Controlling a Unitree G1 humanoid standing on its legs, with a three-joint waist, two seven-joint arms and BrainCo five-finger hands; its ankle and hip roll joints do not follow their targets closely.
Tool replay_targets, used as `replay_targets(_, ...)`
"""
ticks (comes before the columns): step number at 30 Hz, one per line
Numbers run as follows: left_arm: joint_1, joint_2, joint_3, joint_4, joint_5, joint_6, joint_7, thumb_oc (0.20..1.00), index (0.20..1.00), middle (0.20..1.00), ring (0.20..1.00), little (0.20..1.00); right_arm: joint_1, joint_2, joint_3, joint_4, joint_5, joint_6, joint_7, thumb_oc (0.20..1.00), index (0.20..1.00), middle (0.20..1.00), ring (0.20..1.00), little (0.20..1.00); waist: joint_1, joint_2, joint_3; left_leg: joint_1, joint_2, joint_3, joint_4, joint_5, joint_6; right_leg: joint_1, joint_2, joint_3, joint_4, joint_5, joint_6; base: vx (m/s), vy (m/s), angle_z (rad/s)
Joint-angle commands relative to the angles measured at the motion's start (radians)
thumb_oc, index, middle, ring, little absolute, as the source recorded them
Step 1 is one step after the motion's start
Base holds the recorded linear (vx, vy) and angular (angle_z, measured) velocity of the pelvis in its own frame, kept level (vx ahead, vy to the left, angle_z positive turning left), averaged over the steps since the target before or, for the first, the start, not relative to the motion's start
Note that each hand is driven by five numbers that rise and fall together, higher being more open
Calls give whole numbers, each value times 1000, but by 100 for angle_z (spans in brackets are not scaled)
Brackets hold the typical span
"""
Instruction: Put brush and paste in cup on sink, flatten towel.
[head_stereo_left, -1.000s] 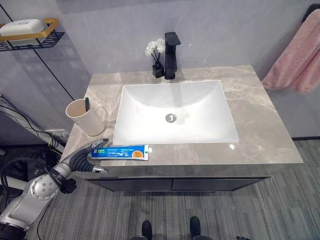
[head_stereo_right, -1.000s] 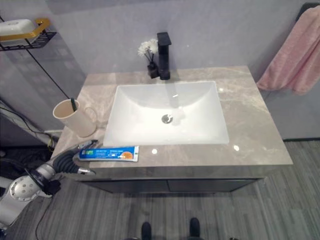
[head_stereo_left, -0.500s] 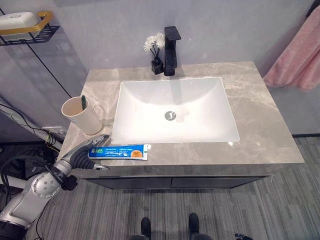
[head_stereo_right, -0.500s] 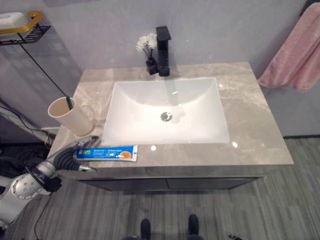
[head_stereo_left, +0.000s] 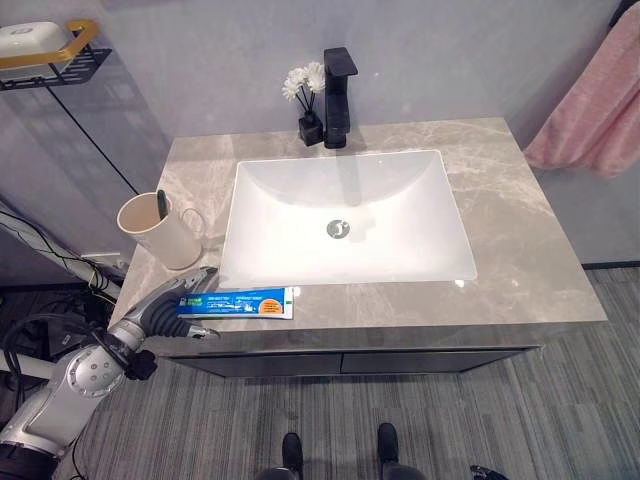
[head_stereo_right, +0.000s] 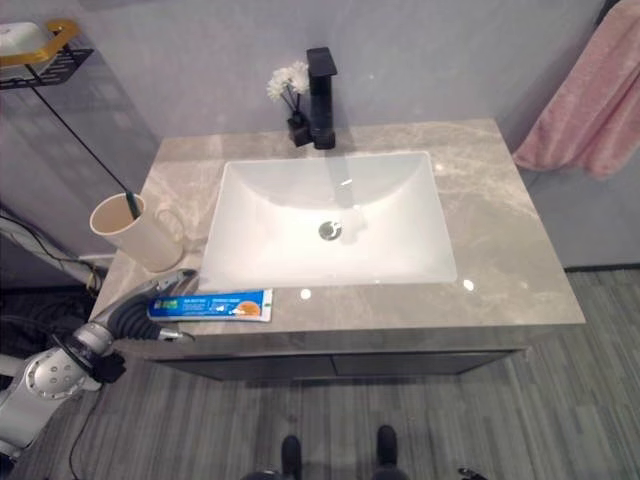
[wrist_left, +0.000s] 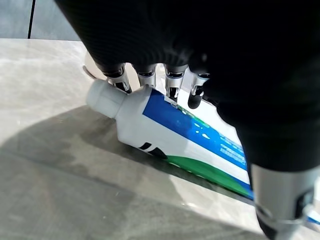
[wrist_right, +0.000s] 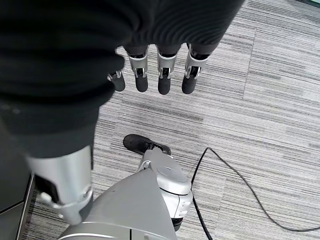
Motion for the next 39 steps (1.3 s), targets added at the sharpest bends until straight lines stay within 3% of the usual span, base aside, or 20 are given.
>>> replay_targets(1, -2, -16, -36, 28, 79, 1, -22, 1000, 1000, 1000, 1000, 1000, -3, -1, 29, -8, 23, -3, -20, 1000, 1000, 1000, 1000, 1000, -32, -34, -7, -26, 26, -45, 4, 4, -17, 11, -84, -21, 7, 34, 63, 13, -43, 0)
replay_targets(4, -4, -17, -61, 43, 131, 0, -24, 1000, 1000, 1000, 1000, 1000, 3, -7, 22, -12, 22, -4, -26, 1000, 1000, 1000, 1000, 1000, -33, -32, -7, -23, 32, -45, 4, 5, -20, 14, -77, -21, 7, 29, 60, 6, -37, 0)
replay_targets(6, -4, -16, -67, 46, 148, 0, -22, 743, 743, 743, 743, 743, 7, -7, 19, -13, 23, -4, -27, 1000, 1000, 1000, 1000, 1000, -33, -31, -7, -22, 35, -44, 4, 5, -21, 15, -74, -22, 7, 28, 58, 0, 0, 0)
replay_targets(7, -4, -17, -77, 61, 168, -2, -18, 482, 482, 482, 482, 482, 10, -8, 19, -15, 22, -5, -29, 1000, 1000, 1000, 1000, 1000, -34, -31, -7, -20, 37, -43, 4, 5, -21, 14, -71, -21, 7, 27, 57, 0, 0, 0)
replay_targets(8, -6, -18, -87, 71, 192, -4, -10, 313, 313, 313, 313, 313, 11, -8, 18, -17, 22, -5, -31, 1000, 1000, 1000, 1000, 1000, -36, -31, -7, -19, 41, -42, 4, 5, -23, 14, -70, -22, 7, 25, 57, 0, 0, 0)
replay_targets(9, -9, -22, -100, 86, 208, -6, -4, 200, 200, 200, 200, 200, 13, -7, 17, -18, 21, -4, -33, 1000, 1000, 1000, 1000, 1000, -37, -32, -7, -19, 43, -40, 4, 4, -24, 13, -69, -22, 7, 24, 57, -10, -33, 0)
replay_targets(26, -66, -59, -246, 179, 391, -21, 46, 200, 200, 200, 200, 200, 41, -8, 3, -13, 16, -8, -72, 1000, 1000, 1000, 1000, 1000, -60, -46, -21, 24, 68, -4, 4, -10, -32, 29, -43, -1, 7, 14, 51, 2, -9, -4)
replay_targets(39, -134, -71, -204, 80, 415, -41, 150, 200, 200, 200, 200, 200, 23, 14, -57, 45, 111, 3, -93, 1000, 1000, 1000, 1000, 1000, -66, -54, -68, 79, 73, -2, 4, -25, -35, 90, -43, -4, 7, 1, 49, 1, -1, -1)
